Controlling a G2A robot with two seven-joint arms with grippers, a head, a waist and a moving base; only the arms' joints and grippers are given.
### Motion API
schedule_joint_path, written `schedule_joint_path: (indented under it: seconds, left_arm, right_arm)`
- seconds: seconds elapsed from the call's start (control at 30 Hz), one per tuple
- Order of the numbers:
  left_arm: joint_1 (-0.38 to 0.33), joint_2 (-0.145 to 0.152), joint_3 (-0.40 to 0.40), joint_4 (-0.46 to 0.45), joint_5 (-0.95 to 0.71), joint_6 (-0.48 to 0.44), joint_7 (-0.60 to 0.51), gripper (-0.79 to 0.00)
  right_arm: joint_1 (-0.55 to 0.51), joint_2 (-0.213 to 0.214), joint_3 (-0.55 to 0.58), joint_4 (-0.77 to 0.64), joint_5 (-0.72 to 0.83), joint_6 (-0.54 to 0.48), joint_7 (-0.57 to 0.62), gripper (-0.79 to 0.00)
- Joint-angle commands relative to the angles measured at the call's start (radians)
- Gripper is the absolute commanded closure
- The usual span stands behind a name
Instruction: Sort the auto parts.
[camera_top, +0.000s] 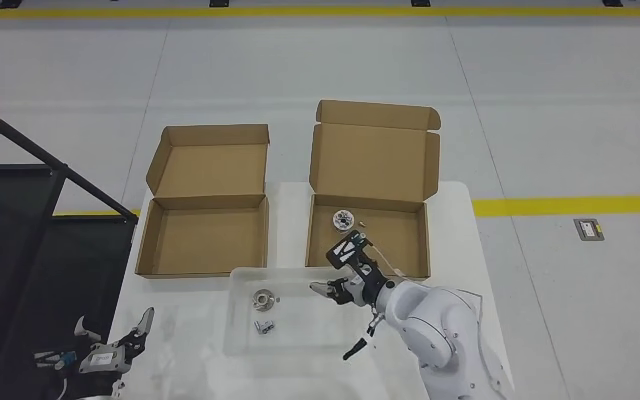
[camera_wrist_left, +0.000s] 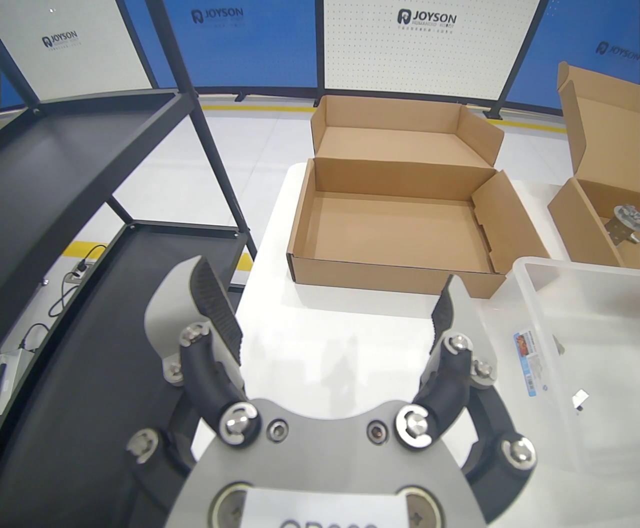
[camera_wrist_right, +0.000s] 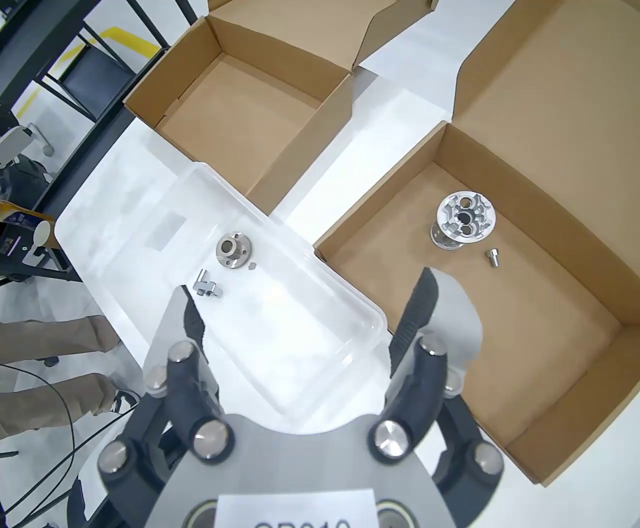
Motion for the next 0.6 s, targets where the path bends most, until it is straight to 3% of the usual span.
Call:
schedule_joint_path:
  seconds: [0.0,0.2,0.3,0.57]
  left_arm:
    - [0.0,0.0,0.0,0.0,0.0,0.0,0.0,-0.785]
    - [-0.009,-0.002,0.001,-0.003,-0.03,-0.008,0.018,-0.785]
    - [-0.036,-0.003,0.014,0.024,-0.014,-0.022,0.02,-0.785]
    - [-0.067,0.016,-0.021,-0.038,0.091,-0.278,0.0,-0.785]
  right_arm:
    - [0.0,0.0,0.0,0.0,0.0,-0.001,0.0,-0.785]
    - [-0.006,0.001,-0.005,-0.005,0.001,-0.01,-0.015,-0.785]
    - [-0.044,0.011,-0.022,-0.051,-0.028,-0.113,-0.091,-0.785]
    - [-0.1,0.038,-0.031,-0.156,-0.025,-0.347,-0.185,-0.785]
